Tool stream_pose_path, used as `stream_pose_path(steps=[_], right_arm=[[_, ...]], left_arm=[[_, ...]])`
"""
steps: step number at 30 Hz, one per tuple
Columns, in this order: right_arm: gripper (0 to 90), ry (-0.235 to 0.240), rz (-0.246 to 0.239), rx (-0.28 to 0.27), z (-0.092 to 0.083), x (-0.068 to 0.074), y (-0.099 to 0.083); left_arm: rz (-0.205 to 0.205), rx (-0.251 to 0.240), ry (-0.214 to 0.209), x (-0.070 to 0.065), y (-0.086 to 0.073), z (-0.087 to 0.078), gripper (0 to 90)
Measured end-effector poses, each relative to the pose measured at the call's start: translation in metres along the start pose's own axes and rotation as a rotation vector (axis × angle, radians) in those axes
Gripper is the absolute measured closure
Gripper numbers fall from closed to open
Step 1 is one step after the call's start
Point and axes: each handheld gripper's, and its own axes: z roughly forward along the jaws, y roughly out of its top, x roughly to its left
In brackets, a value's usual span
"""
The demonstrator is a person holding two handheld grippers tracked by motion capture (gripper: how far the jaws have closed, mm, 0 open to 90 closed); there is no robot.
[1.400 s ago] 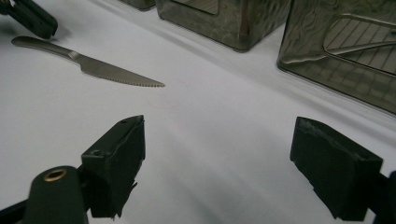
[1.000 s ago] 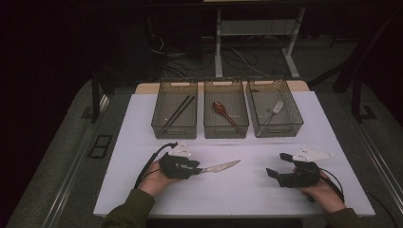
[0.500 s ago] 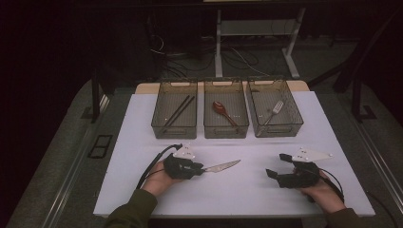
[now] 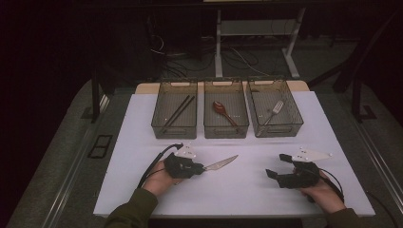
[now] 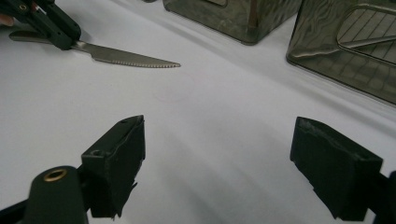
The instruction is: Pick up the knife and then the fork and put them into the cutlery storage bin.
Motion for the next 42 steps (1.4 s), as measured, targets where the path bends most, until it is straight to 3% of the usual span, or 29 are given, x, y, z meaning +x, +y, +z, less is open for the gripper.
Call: stream_pose_path(steps=[6, 15, 19, 20, 25, 32, 39, 42], right_arm=[[17.2, -0.002, 0.017, -0.01, -0.002, -0.001, 0.001], [17.3, 0.025, 0.041, -0.024, -0.006, 0.002, 0.009], [16.6, 0.051, 0.062, -0.057, -0.011, 0.006, 0.018], [13.0, 0.066, 0.067, -0.069, -0.011, 0.007, 0.02], [11.3, 0.132, 0.089, -0.074, -0.009, 0.017, 0.035], [22.8, 0.184, 0.072, -0.105, -0.001, 0.035, 0.058], [41.2, 0.213, 0.065, -0.113, 0.01, 0.043, 0.076], [47.0, 0.23, 0.084, -0.116, 0.016, 0.044, 0.083]], left_arm=[[0.01, 0.006, 0.02, -0.003, 0.003, -0.003, 79.4], [-0.01, -0.127, 0.024, -0.007, 0.014, -0.028, 79.4], [-0.003, -0.163, 0.03, -0.012, 0.019, -0.035, 79.4], [0.001, -0.167, 0.028, -0.012, 0.02, -0.036, 79.4], [-0.001, -0.196, 0.019, -0.019, 0.027, -0.039, 79.4], [-0.019, -0.234, 0.026, -0.028, 0.04, -0.037, 79.5], [-0.023, -0.222, 0.092, -0.03, 0.054, -0.025, 79.6], [-0.025, -0.23, 0.107, -0.03, 0.059, -0.02, 79.6]])
